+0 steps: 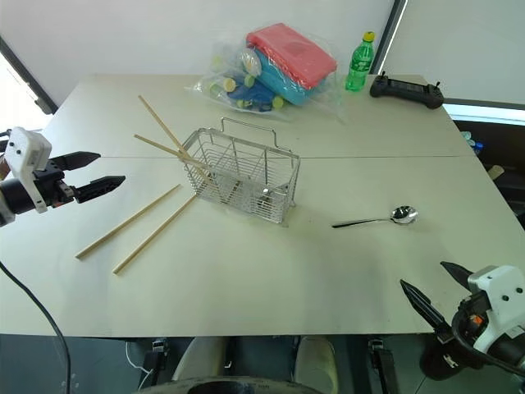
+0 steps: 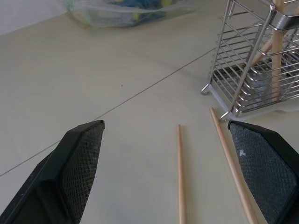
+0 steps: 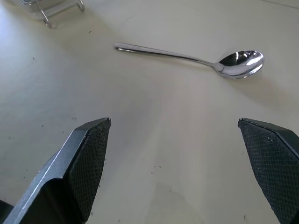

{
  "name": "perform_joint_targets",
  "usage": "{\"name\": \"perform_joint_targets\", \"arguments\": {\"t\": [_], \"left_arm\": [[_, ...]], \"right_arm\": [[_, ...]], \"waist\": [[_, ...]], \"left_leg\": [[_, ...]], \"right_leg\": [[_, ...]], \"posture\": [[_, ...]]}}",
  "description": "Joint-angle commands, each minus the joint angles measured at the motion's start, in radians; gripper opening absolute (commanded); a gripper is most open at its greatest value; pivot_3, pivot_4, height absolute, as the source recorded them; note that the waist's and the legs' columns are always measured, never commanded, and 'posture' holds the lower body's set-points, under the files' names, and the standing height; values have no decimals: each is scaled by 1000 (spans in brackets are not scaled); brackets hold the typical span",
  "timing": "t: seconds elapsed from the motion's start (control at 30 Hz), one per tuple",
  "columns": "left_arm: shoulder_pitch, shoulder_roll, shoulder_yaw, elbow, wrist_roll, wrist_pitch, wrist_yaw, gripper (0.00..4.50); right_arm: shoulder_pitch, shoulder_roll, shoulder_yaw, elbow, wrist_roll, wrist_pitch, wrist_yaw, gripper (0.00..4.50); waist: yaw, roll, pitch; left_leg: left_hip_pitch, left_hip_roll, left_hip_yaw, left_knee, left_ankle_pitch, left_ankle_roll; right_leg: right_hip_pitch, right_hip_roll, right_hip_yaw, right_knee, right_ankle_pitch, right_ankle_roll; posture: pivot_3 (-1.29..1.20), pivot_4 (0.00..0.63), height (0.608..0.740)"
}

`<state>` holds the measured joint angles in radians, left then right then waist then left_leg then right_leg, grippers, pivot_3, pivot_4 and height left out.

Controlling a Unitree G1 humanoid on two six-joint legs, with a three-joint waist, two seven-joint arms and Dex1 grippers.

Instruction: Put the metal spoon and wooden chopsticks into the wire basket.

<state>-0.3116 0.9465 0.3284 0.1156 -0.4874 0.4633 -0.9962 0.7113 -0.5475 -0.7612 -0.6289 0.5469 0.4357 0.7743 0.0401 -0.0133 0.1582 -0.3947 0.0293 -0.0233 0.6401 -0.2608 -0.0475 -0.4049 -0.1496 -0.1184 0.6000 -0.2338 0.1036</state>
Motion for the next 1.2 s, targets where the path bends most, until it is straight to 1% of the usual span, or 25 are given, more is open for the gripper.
{"name": "perform_joint_targets", "arguments": {"t": [0.03, 0.37, 0.67, 0.87, 0.97, 1.03, 1.1, 1.2], "left_arm": [[-3, 7, 16, -20, 4, -21, -6, 4470], [3, 1, 20, -27, -2, -7, -3, 4470], [1, 5, 25, -26, 1, -10, -1, 4470], [-4, 5, 30, -35, -4, -6, 4, 4470], [-24, 3, 35, -80, -48, 42, 1, 4470], [-22, 18, 33, -154, -101, 97, -31, 4470], [-18, 41, 35, -255, -191, 181, -77, 4470], [-56, 55, 13, -398, -353, 315, -116, 4470]], "right_arm": [[-6, -12, -29, 7, 7, -27, 6, 4500], [-37, -39, -21, 22, 5, -29, 15, 4500], [-52, -45, -19, 22, 0, -26, 16, 4500], [-75, -70, -15, 39, -5, -25, 23, 4500], [-116, -126, -20, 70, -8, -20, 42, 4500], [-157, -180, -33, 101, -2, -11, 62, 4500], [-199, -248, -28, 141, -9, -18, 107, 4500], [-292, -376, 25, 231, -38, -54, 197, 4500]], "waist": [[0, 0, 0], [0, -1, 0], [1, -1, -1], [0, -1, -1], [-1, -1, -1], [-1, -2, -1], [-1, -2, -1], [-1, -2, 0]], "left_leg": [[0, 0, 0, 0, 0, 0], [3, 0, 2, -5, 0, 1], [3, 0, 2, -5, 0, 1], [4, 0, 2, -5, 0, 1], [4, 0, 3, -5, 0, 1], [4, 0, 3, -4, 0, 1], [4, 0, 3, -3, 0, 1], [4, 0, 3, -3, 0, 1]], "right_leg": [[0, 0, 0, 0, 0, 0], [0, 0, 0, 0, 1, -1], [0, 0, 0, 0, 1, -2], [0, 0, 0, 0, 1, -2], [0, 0, 0, 0, 1, -2], [1, 0, 0, 0, 2, -2], [1, 0, 0, 0, 2, -2], [1, 0, 0, 1, 2, -2]], "posture": [[0, 150, 678], [0, 150, 678], [0, 150, 678], [0, 150, 678], [0, 150, 678], [0, 150, 678], [0, 150, 678], [0, 150, 678]]}}
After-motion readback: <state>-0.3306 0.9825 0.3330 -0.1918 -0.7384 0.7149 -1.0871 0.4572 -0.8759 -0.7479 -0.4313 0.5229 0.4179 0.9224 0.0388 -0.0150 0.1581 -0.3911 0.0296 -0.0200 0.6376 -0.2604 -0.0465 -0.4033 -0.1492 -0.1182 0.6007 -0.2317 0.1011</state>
